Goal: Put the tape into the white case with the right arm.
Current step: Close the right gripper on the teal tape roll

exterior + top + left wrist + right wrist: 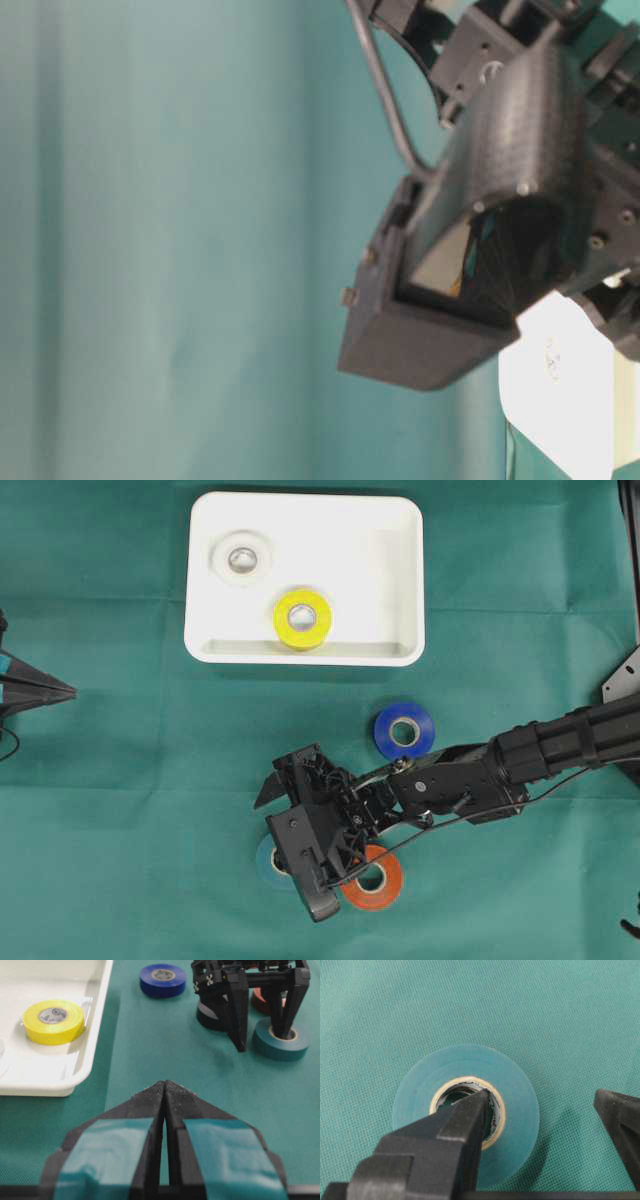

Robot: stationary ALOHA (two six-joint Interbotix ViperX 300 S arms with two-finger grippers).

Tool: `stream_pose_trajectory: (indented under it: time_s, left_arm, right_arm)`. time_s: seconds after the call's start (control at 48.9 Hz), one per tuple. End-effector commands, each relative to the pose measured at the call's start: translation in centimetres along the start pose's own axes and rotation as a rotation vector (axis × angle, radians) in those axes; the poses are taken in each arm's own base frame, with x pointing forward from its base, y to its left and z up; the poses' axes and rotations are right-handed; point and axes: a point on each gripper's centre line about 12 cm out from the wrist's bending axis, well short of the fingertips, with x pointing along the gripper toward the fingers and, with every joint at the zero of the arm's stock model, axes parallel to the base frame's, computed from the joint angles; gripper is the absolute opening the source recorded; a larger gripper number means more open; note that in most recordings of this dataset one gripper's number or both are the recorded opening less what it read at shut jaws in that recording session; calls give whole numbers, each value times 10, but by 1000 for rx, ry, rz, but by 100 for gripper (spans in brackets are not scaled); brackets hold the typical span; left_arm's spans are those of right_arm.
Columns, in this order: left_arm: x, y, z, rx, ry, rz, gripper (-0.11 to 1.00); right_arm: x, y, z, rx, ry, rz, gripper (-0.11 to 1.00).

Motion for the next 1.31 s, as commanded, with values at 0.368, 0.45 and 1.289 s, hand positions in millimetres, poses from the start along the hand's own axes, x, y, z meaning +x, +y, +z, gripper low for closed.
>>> stream_pose_trajectory:
  time_s: [0.368, 0.45, 1.289]
  left_arm:
    - [1, 0, 4, 3, -6, -2, 0]
    - [1, -1, 4, 3, -9, -4, 0]
    - [1, -1, 4, 3, -8, -4, 0]
  right_arm:
    - [-5, 4, 13, -15, 46, -27, 2]
    - [-5, 5, 13, -16, 44, -26, 2]
    - [-56, -1, 58, -9, 7, -79, 0]
